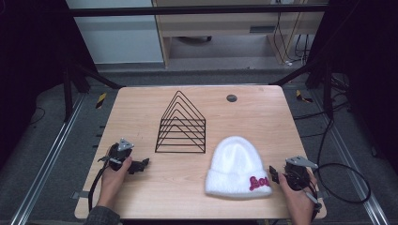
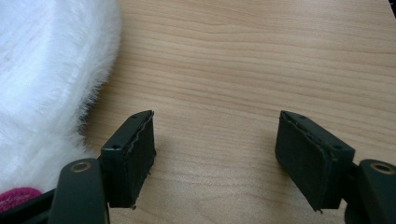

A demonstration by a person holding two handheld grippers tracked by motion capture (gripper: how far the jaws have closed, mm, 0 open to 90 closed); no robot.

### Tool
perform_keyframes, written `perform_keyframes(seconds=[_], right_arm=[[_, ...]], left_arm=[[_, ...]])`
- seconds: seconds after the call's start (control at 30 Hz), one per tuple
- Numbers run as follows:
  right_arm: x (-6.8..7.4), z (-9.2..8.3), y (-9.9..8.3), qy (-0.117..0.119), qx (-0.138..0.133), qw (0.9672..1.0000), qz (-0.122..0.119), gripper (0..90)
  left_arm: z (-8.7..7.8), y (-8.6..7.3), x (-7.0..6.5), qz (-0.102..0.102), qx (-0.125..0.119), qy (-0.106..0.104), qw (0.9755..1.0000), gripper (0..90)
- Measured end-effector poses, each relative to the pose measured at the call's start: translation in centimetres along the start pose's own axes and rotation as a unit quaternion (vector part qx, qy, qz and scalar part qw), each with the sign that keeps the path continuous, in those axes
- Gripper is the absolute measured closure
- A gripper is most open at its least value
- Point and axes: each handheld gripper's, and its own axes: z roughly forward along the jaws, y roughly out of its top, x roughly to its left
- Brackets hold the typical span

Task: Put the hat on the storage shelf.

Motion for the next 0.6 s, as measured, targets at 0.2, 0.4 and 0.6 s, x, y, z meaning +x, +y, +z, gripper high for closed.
perform_keyframes(seconds=[0.2,0.4,0.6], right_arm=[[0.0,-0.03,0.01,0.002,0.0,1.0,0.002,28.5],[0.02,-0.01,0.02,0.0,0.0,1.0,0.003,28.5],[0.15,-0.03,-0.02,-0.005,-0.001,1.0,0.005,28.5]], left_arm=[[0.0,0.0,0.0,0.0,0.0,0.0,1.0,0.0],[0.0,0.0,0.0,0.0,0.0,0.0,1.0,0.0],[-0.01,-0.01,-0.01,0.0,0.0,0.0,1.0,0.0]])
